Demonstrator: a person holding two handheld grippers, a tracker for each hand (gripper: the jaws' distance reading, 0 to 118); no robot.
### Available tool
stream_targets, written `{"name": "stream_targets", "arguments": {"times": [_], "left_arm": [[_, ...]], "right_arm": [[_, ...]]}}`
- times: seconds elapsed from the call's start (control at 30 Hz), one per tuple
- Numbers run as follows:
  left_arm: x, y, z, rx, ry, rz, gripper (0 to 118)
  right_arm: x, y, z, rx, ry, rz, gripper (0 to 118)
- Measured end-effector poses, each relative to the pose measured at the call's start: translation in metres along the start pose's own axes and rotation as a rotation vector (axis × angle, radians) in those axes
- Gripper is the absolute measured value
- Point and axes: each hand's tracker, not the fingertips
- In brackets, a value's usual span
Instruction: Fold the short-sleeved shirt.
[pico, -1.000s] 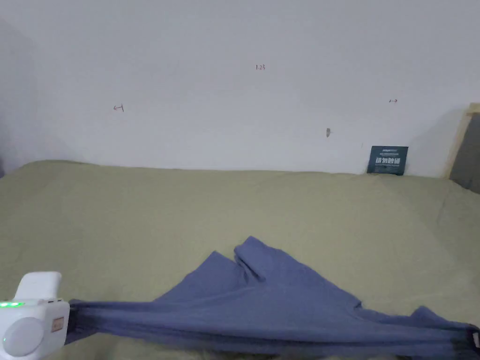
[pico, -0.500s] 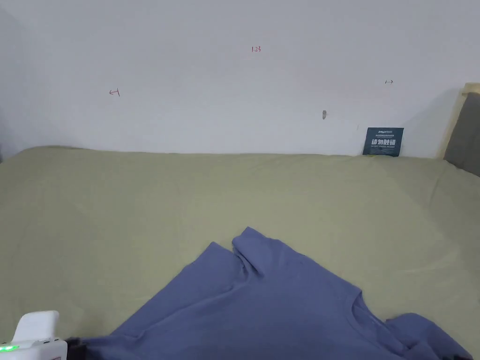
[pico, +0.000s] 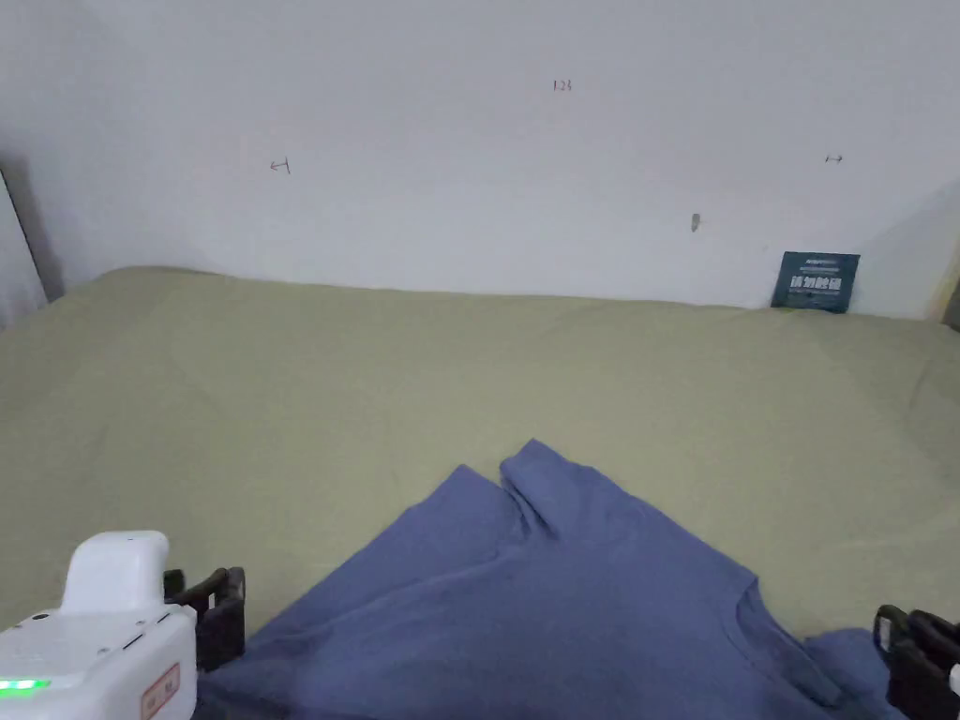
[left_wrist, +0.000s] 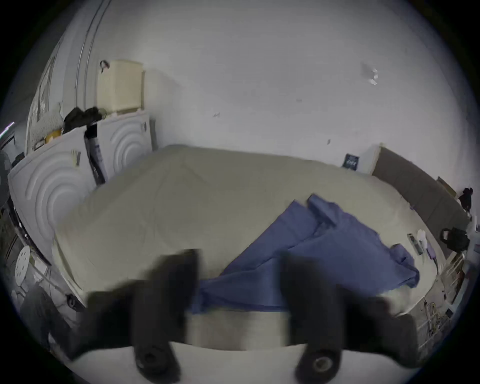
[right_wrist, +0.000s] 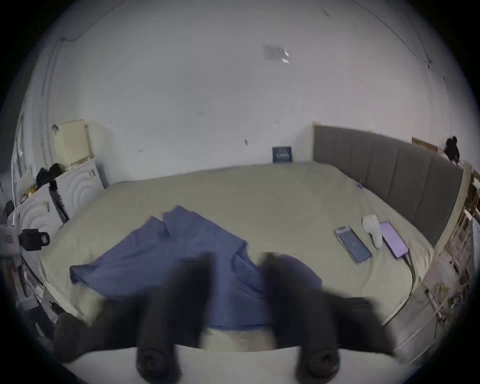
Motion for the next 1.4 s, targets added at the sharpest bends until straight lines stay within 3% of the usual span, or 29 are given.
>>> {"name": "stream_targets", "arguments": {"times": [0.03, 0.1, 0.27, 0.5, 0.7, 0.9, 0.93, 0.97, 1.0, 1.03, 1.07, 1.27, 1.37, 1.4], "left_arm": [[0.005, -0.004, 0.002, 0.006, -0.013, 0.008, 0], [0.017, -0.006, 0.014, 0.049, -0.036, -0.009, 0], [0.028, -0.021, 0.02, 0.095, -0.003, -0.065, 0], [0.008, -0.024, 0.026, 0.061, -0.004, -0.016, 0], [-0.039, -0.023, -0.004, -0.112, 0.057, -0.037, 0], [-0.096, -0.047, -0.071, -0.374, 0.035, 0.066, 0], [-0.1, -0.049, -0.079, -0.407, 0.024, 0.066, 6], [-0.104, -0.053, -0.088, -0.437, 0.019, 0.07, 25], [-0.106, -0.057, -0.096, -0.451, 0.021, 0.088, 76], [-0.108, -0.061, -0.106, -0.46, 0.031, 0.098, 109], [-0.11, -0.063, -0.115, -0.46, 0.035, 0.107, 118], [-0.122, -0.07, -0.178, -0.53, 0.04, 0.094, 115], [-0.116, -0.073, -0.183, -0.541, 0.062, 0.012, 92], [-0.114, -0.07, -0.179, -0.532, 0.035, 0.02, 68]], "right_arm": [[-0.011, -0.001, 0.004, 0.028, 0.008, 0.016, 2], [-0.031, -0.002, 0.014, 0.039, 0.074, 0.017, 2], [-0.067, -0.011, 0.027, 0.067, 0.095, 0.065, 2], [-0.097, -0.025, 0.033, 0.062, 0.143, 0.093, 2], [-0.115, -0.039, 0.029, 0.016, 0.188, 0.101, 3], [-0.128, -0.051, 0.018, -0.044, 0.228, 0.118, 3], [-0.129, -0.052, 0.017, -0.05, 0.228, 0.12, 3], [-0.13, -0.054, 0.015, -0.056, 0.231, 0.123, 3], [-0.132, -0.055, 0.013, -0.064, 0.229, 0.128, 3], [-0.132, -0.056, 0.012, -0.07, 0.229, 0.131, 3], [-0.132, -0.057, 0.009, -0.079, 0.23, 0.134, 3], [-0.134, -0.063, -0.003, -0.124, 0.232, 0.145, 3], [-0.135, -0.064, -0.006, -0.154, 0.216, 0.157, 3], [-0.134, -0.064, -0.006, -0.158, 0.217, 0.157, 3]]}}
